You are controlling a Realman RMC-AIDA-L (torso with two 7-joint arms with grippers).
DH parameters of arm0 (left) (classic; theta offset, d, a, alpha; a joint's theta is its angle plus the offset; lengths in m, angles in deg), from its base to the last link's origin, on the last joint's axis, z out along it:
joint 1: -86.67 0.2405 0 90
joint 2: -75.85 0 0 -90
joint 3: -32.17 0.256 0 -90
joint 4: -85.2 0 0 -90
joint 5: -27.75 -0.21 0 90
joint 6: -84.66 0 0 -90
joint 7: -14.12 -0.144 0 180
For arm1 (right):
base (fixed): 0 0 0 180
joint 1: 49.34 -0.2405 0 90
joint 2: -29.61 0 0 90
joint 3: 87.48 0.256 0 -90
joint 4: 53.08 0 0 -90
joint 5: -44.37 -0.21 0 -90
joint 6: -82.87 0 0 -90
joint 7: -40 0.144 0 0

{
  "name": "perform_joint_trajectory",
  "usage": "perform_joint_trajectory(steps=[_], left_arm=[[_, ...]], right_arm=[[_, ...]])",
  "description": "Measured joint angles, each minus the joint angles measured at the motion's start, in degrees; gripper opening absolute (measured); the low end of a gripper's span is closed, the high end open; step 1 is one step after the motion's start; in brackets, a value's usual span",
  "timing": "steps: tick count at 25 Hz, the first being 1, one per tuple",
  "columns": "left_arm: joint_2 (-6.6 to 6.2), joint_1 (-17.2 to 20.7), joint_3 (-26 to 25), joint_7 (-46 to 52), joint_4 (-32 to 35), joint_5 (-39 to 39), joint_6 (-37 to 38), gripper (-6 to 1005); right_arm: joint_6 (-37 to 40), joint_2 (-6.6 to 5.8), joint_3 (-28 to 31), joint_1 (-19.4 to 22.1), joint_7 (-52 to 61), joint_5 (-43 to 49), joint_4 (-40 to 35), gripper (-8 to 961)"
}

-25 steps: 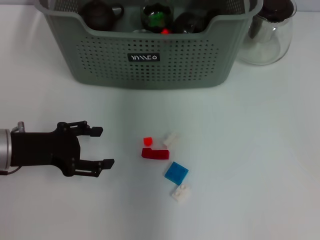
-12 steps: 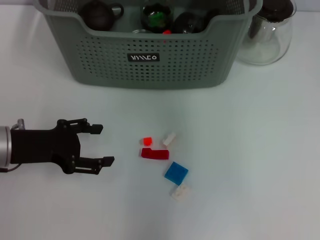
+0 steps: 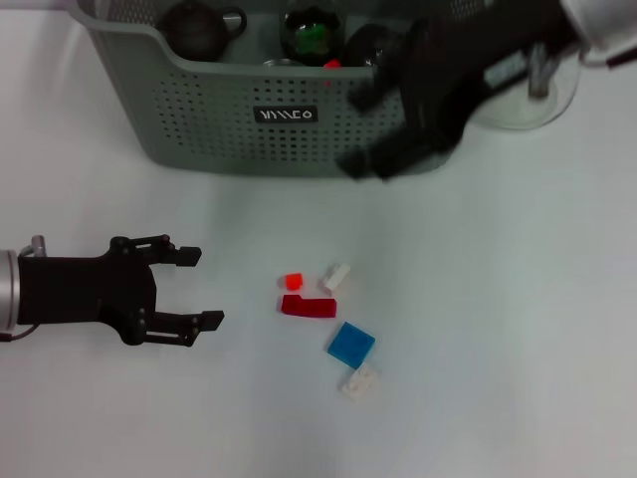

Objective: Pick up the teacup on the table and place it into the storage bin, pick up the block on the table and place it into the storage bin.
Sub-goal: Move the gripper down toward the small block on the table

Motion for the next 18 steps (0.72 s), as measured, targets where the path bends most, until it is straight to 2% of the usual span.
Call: perform_joint_trajectory(steps=[3, 8, 15, 18], left_arm=[[-0.01, 0.0, -0.1, 0.0, 0.0, 0.0, -0.1, 874], [-0.01, 0.1, 0.0, 0.0, 0.0, 0.0, -0.6, 874], [0.06, 0.2, 0.0, 0.0, -0.2, 0.3, -0.6, 874], [0.07, 0.0, 0.0, 0.0, -0.3, 0.4, -0.7, 874]], right_arm=[[0.4, 0.96, -4.8, -0.6, 1.8, 5.7, 0.9, 734], [-4.1, 1.03, -13.5, -3.1, 4.7, 11.1, 6.6, 734], [-17.0, 1.35, -19.7, -11.3, 9.3, 11.9, 26.0, 735], [-22.3, 1.61, -21.7, -13.9, 12.2, 11.0, 32.0, 735]])
